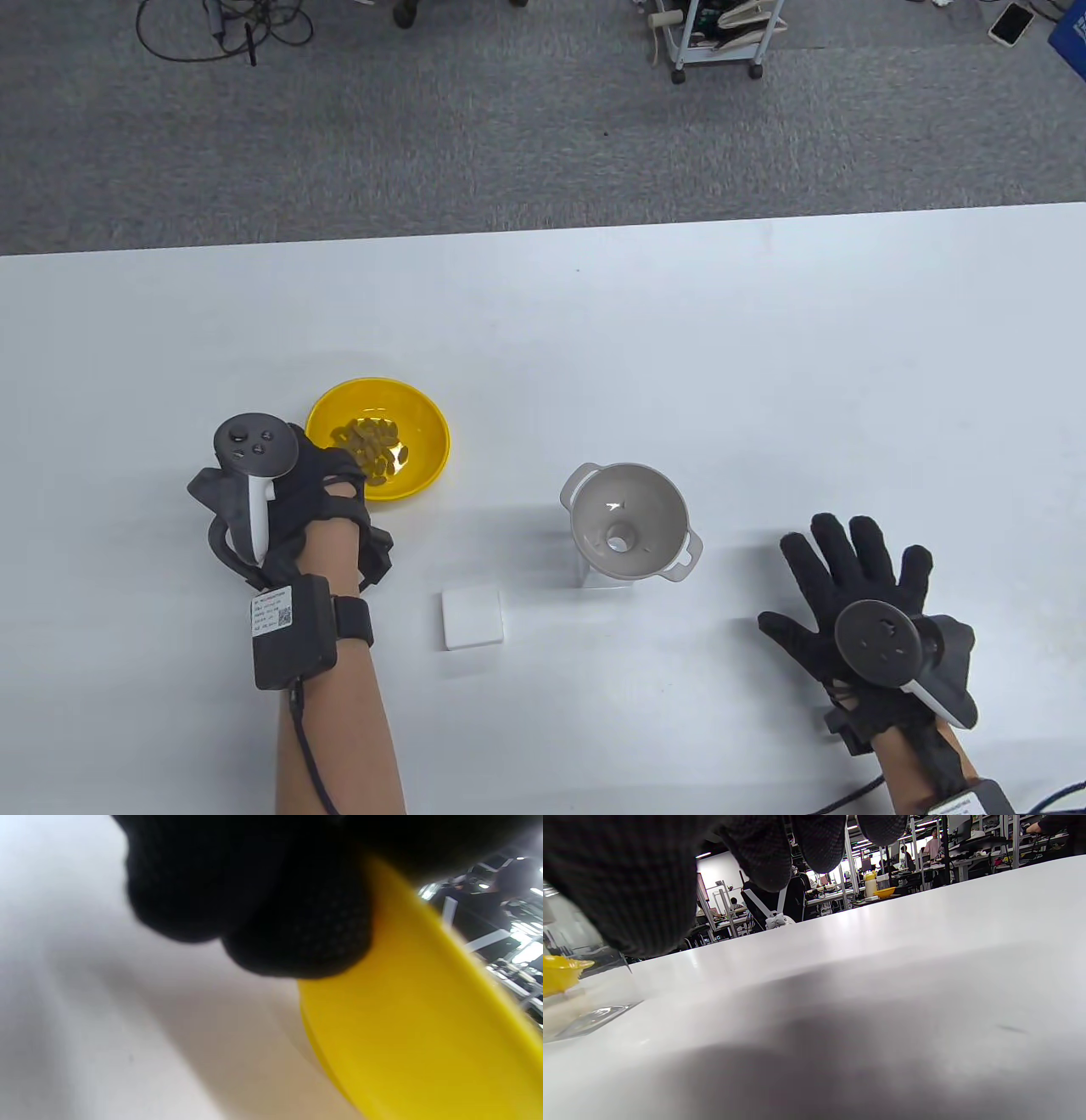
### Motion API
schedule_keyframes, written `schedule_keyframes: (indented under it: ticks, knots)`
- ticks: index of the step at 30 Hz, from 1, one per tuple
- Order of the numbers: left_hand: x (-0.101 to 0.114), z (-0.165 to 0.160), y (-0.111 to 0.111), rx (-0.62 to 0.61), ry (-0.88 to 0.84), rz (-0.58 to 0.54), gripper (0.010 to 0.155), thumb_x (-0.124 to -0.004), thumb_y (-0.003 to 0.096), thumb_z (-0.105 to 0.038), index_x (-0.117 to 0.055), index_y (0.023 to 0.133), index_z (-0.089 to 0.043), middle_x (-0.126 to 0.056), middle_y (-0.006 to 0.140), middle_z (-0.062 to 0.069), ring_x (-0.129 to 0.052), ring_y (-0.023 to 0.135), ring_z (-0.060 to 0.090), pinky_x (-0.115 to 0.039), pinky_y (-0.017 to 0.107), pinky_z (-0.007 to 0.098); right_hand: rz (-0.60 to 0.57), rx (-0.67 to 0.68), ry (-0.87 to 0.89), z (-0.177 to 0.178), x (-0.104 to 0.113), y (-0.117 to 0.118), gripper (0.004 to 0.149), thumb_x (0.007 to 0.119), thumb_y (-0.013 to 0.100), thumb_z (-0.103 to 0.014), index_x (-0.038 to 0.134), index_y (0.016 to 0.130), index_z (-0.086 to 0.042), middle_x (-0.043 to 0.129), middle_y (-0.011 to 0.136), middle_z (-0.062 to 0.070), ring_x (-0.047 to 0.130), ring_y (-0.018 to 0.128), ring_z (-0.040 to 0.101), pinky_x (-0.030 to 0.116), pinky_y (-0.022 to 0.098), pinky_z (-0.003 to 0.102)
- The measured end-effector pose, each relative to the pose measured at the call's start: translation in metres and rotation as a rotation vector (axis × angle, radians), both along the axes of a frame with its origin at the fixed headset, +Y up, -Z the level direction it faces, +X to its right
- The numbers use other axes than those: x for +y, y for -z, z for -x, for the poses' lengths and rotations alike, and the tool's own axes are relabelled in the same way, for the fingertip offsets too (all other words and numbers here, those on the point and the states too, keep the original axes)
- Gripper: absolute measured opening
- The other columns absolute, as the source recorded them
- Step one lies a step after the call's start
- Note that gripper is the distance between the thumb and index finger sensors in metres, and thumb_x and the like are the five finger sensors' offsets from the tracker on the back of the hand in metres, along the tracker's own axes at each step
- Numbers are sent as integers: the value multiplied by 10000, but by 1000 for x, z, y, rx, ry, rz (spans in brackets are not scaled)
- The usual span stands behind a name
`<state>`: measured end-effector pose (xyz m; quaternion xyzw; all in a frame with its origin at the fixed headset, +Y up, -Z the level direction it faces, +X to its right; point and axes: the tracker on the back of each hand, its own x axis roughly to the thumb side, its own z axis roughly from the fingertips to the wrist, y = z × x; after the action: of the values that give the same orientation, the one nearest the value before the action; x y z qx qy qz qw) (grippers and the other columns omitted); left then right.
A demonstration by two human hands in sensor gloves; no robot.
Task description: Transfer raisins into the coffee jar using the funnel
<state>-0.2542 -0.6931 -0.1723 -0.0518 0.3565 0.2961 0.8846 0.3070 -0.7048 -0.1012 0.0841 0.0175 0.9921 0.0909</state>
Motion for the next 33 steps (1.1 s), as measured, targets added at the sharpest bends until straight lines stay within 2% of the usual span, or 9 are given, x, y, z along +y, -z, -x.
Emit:
schedule_keyframes:
  ticks: [7,8,9,10,12,13,17,25,33]
  knots:
    - [45,-17,-20,-58,-81,-122,535,-861,499,-396,-596,922,-203,-894,726,27,-1121,150,105,-1007,100,169,-5,-8,-38,2,0,-4,839,898,341,-648,623,1061,-317,498,1213,60,411,1117,427,241,699,788]
    - [53,-20,-24,-70,-90,-136,441,-766,623,-495,-600,913,-208,-896,728,35,-1123,153,111,-1008,103,171,-4,-6,-39,2,0,-4,839,898,341,-648,623,1061,-317,499,1212,58,414,1116,426,243,700,787]
    - [60,-23,-27,-80,-99,-147,415,-715,678,-540,-604,906,-212,-897,730,18,-1124,156,112,-1010,105,171,-4,-5,-38,3,0,-5,836,897,342,-648,624,1060,-319,500,1212,58,414,1116,426,244,699,787]
    - [65,-25,-29,-87,-106,-162,413,-740,652,-517,-610,900,-213,-899,727,41,-1125,155,114,-1011,104,174,-7,-5,-42,4,0,-5,838,897,340,-648,624,1060,-317,501,1212,59,416,1116,425,245,699,787]
    - [80,-30,-35,-109,-125,-200,485,-853,508,-395,-615,891,-216,-899,725,35,-1126,158,119,-1012,105,177,-15,-3,-45,5,1,-7,837,896,341,-649,623,1060,-319,501,1212,59,418,1115,426,249,698,787]
    - [85,-33,-36,-118,-131,-212,491,-860,495,-382,-617,888,-217,-899,725,32,-1127,159,121,-1013,107,179,-16,-2,-45,5,2,-8,837,895,341,-650,623,1060,-319,502,1211,59,418,1115,427,249,699,787]
    - [110,-47,-43,-164,-154,-271,492,-861,498,-384,-624,888,-202,-907,729,42,-1132,163,126,-1016,109,183,-26,5,-38,8,3,-10,834,896,343,-647,624,1059,-318,507,1210,57,422,1114,427,252,700,786]
    - [144,-87,-53,-269,-129,-372,485,-867,500,-375,-632,884,-196,-904,867,90,-1140,156,143,-1020,107,196,-31,-2,-27,6,4,-11,816,897,352,-631,628,1056,-317,514,1207,55,433,1113,423,261,701,785]
    - [158,-136,-51,-392,-83,-417,491,-870,490,-359,-623,887,-208,-888,886,81,-1144,194,161,-1022,142,218,-36,-10,3,2,7,-11,821,898,351,-632,626,1058,-314,515,1206,57,434,1113,424,259,702,786]
